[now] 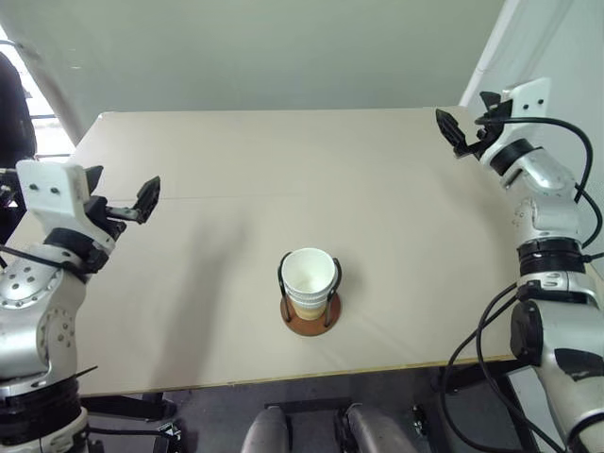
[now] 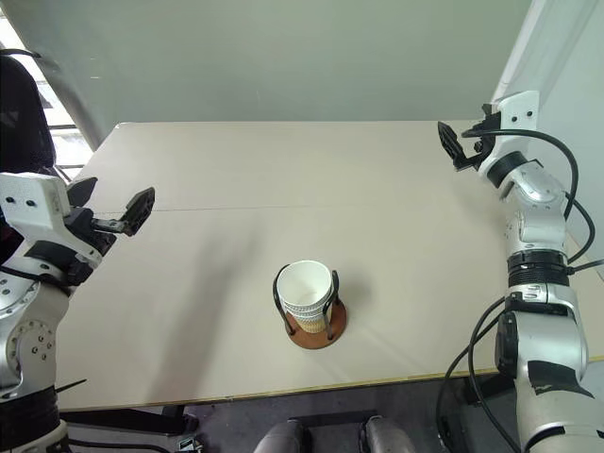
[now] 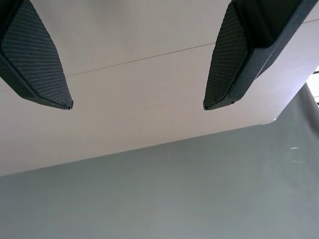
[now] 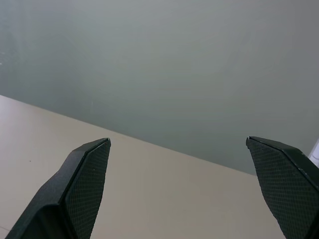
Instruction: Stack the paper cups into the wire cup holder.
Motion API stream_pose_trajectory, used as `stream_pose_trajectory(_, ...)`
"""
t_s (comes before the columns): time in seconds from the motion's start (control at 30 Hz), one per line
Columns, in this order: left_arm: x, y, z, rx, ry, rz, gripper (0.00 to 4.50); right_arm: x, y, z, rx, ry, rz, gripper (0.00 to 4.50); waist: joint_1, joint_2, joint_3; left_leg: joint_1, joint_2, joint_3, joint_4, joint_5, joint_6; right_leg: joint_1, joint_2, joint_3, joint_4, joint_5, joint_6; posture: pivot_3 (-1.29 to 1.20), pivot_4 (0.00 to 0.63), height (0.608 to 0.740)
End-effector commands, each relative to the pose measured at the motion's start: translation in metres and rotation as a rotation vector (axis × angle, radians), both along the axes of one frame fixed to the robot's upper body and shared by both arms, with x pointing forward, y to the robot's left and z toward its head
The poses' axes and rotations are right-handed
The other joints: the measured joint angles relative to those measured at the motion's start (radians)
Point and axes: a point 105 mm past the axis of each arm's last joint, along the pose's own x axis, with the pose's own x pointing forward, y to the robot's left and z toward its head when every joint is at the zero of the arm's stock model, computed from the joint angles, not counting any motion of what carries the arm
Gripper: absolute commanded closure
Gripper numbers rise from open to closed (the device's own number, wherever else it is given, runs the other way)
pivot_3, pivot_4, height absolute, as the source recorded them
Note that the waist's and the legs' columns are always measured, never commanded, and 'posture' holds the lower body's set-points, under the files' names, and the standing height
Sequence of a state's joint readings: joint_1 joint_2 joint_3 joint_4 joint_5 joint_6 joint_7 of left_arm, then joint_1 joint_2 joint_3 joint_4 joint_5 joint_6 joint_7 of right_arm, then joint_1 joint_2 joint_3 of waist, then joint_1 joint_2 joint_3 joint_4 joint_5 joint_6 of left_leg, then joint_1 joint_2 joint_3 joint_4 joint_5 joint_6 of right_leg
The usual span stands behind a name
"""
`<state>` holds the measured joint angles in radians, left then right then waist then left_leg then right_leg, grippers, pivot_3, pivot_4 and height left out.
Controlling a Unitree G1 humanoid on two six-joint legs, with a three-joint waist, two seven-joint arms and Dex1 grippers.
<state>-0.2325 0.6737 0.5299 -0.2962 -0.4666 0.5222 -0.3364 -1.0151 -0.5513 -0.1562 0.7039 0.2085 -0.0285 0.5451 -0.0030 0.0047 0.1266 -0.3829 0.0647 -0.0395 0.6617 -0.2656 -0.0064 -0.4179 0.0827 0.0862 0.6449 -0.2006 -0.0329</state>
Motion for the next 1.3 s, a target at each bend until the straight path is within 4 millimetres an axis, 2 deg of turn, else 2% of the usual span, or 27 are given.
stream_pose_trajectory(0.03,-0.002,-0.001,0.009,0.028,-0.037,0.005,0.02,-0.005,-0.001,0.021,0.008,-0.071,-0.013,0.0,0.0,0.0,0.0,0.0,0.0,0.0,0.0,0.0,0.0,0.0,0.0,0.0,0.0,0.0,0.0,0.0,0.15,0.74)
stream_pose_trajectory(0.4,0.002,-0.004,0.01,0.047,-0.025,-0.012,0.02,-0.005,0.003,0.021,0.012,-0.079,-0.014,0.0,0.0,0.0,0.0,0.0,0.0,0.0,0.0,0.0,0.0,0.0,0.0,0.0,0.0,0.0,0.0,0.0,0.15,0.74)
stream_pose_trajectory(0.73,0.0,-0.002,0.012,0.049,-0.028,-0.008,0.02,-0.003,-0.002,0.031,0.029,-0.113,-0.053,0.0,0.0,0.0,0.0,0.0,0.0,0.0,-0.001,0.0,0.0,-0.001,0.0,0.0,0.0,0.0,-0.001,0.0,0.15,0.74)
stream_pose_trajectory(1.3,0.002,0.0,0.011,0.066,-0.025,-0.005,0.02,-0.004,0.0,0.032,0.03,-0.125,-0.055,0.0,0.0,0.0,0.0,0.0,0.0,0.0,-0.003,0.0,0.0,-0.001,0.0,0.0,0.0,0.0,-0.001,0.0,0.15,0.74)
